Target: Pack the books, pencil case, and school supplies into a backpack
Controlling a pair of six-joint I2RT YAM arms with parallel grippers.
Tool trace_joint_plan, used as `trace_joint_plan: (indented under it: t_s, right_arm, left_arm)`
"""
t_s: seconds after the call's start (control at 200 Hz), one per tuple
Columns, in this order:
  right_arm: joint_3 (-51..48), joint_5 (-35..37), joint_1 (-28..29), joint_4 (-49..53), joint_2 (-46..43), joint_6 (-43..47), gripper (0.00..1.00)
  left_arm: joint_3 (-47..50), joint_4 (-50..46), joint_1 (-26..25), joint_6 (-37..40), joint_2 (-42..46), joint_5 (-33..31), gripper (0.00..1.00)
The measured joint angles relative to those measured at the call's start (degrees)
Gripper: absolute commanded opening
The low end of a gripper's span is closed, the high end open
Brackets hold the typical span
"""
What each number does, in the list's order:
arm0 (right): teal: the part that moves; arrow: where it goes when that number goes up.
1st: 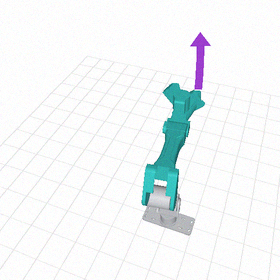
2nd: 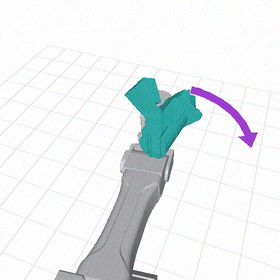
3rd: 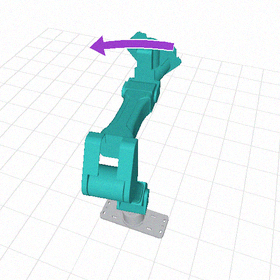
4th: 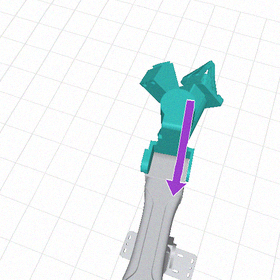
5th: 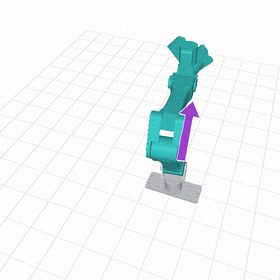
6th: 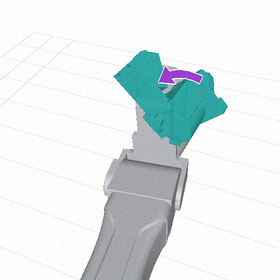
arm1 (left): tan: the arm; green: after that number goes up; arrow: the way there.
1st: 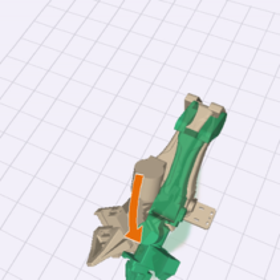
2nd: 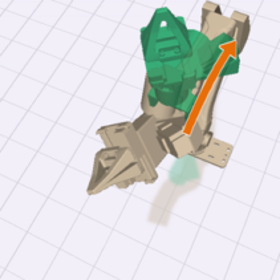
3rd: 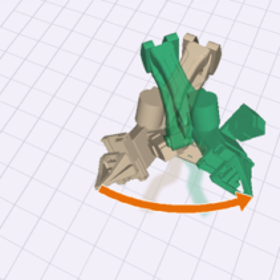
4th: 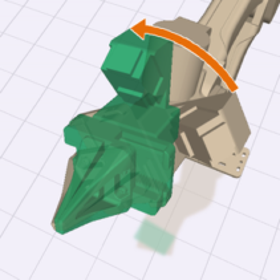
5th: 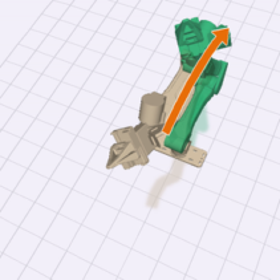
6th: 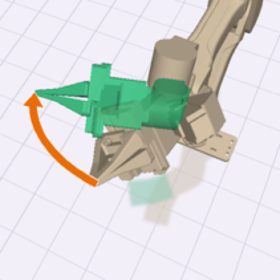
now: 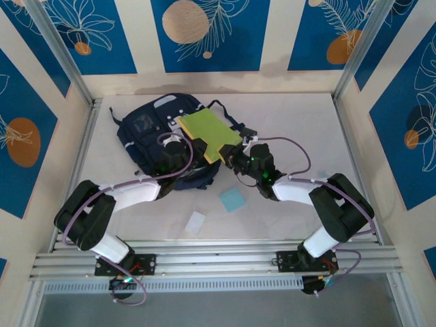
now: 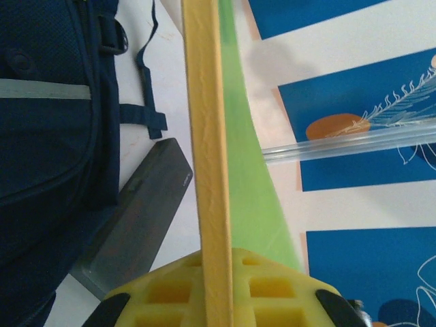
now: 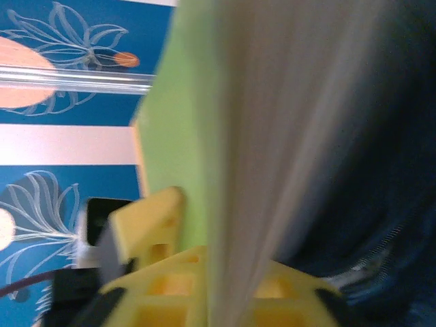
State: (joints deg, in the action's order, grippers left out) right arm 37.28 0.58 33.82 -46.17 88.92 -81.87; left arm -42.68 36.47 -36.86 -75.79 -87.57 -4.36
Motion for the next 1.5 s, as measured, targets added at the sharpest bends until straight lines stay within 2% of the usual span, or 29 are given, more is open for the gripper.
trace_joint_plan:
  t_s: [0.05, 0.13, 0.185, 0.3, 0.415, 0.65, 0.765, 0.81, 0.85, 0.9, 1.1, 1.305, 1.39, 1.465, 1.5]
  right_arm:
    - [-0.09, -0.22, -0.31, 0.15, -0.44, 0.57, 0.00]
    - [-0.17, -0.28, -1.88, 1.05, -1.66, 1.84, 0.00]
    - [-0.31, 0.00, -3.32, 2.84, -3.06, 3.02, 0.00]
    - [-1.03, 0.11, -6.19, 7.43, -7.13, 5.95, 0.00]
    - [-1.68, -0.33, -9.33, 13.55, -12.50, 9.68, 0.00]
    - [-2.40, -3.26, -16.74, 29.75, -24.06, 18.91, 0.00]
    - [-2.40, -4.79, -19.96, 37.62, -28.44, 23.02, 0.00]
    - [-2.43, -5.31, -20.72, 40.35, -29.81, 24.33, 0.00]
    - [-2.45, -5.57, -21.18, 42.66, -31.04, 25.42, 0.00]
    - [-2.58, -5.81, -21.64, 44.70, -32.35, 26.47, 0.00]
    - [-3.65, -6.91, -23.52, 50.03, -36.04, 29.14, 0.00]
    - [-4.00, -7.74, -24.96, 51.98, -36.61, 30.21, 0.00]
    - [-4.04, -8.17, -25.24, 52.52, -36.87, 30.56, 0.00]
    - [-4.04, -8.37, -25.46, 52.98, -37.20, 30.88, 0.00]
    - [-4.04, -8.41, -25.57, 53.24, -37.42, 30.93, 0.00]
  left_arm:
    - [0.04, 0.37, -0.04, 0.07, 0.15, 0.44, 0.27]
    - [0.11, -0.04, -0.15, 0.72, 0.83, 2.01, 0.57]
    - [0.11, -0.76, -0.17, 1.79, 1.53, 2.93, 0.69]
    - [0.09, -6.47, 0.00, 6.38, 4.44, 5.11, 0.80]
    - [-0.39, -16.65, 0.79, 14.36, 9.03, 5.79, 0.85]
    - [-10.25, -41.59, 2.51, 37.29, 11.80, 4.74, 0.82]
    - [-14.21, -49.96, 2.51, 46.88, 8.90, 3.26, 0.75]
    - [-15.19, -52.63, 2.51, 50.49, 7.06, 2.34, 0.65]
    - [-15.80, -54.64, 2.51, 52.98, 5.22, 1.42, 0.58]
    - [-16.57, -57.11, 2.51, 56.35, 2.71, 0.24, 0.57]
    - [-20.00, -63.49, 2.54, 66.77, -5.99, -3.21, 0.62]
    - [-24.11, -65.00, 3.74, 71.49, -11.28, -2.95, 0.60]
    - [-25.51, -65.64, 5.27, 72.00, -13.29, -0.98, 0.50]
    - [-26.47, -66.25, 6.45, 72.19, -14.78, 0.94, 0.31]
    - [-26.75, -66.53, 6.78, 72.41, -15.06, 1.79, 0.19]
